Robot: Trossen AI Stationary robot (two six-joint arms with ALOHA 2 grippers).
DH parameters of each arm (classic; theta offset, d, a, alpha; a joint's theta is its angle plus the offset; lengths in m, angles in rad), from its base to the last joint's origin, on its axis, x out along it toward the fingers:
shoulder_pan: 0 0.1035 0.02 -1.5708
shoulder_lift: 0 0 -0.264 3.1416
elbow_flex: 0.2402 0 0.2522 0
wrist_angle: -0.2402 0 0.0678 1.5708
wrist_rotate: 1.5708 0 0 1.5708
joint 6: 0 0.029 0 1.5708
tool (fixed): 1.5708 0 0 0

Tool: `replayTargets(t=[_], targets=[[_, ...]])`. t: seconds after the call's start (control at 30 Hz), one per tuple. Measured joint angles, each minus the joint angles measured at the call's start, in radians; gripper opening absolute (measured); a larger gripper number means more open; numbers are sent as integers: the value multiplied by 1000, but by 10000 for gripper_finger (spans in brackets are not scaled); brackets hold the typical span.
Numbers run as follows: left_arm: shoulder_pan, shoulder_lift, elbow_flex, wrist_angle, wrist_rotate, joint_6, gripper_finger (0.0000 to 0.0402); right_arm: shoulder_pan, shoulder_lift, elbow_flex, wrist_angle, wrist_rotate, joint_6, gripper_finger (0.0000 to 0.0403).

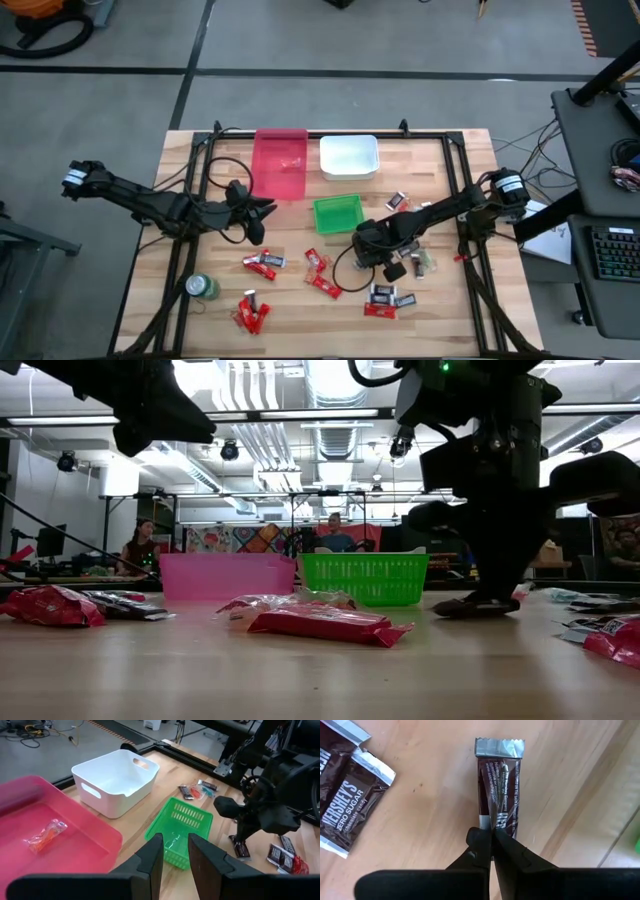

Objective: Sort candy
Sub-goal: Put the brown chocolate bar into the green bin

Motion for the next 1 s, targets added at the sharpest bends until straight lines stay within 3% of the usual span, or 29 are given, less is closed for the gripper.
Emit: replayTargets(t=[0.4, 1.0], targets=[[0, 41, 0, 2, 0, -1, 75, 1, -31, 0, 62, -3, -12, 8], [-3, 87, 0, 55, 7, -18, 75, -30, -270, -2, 247, -27, -21, 8]])
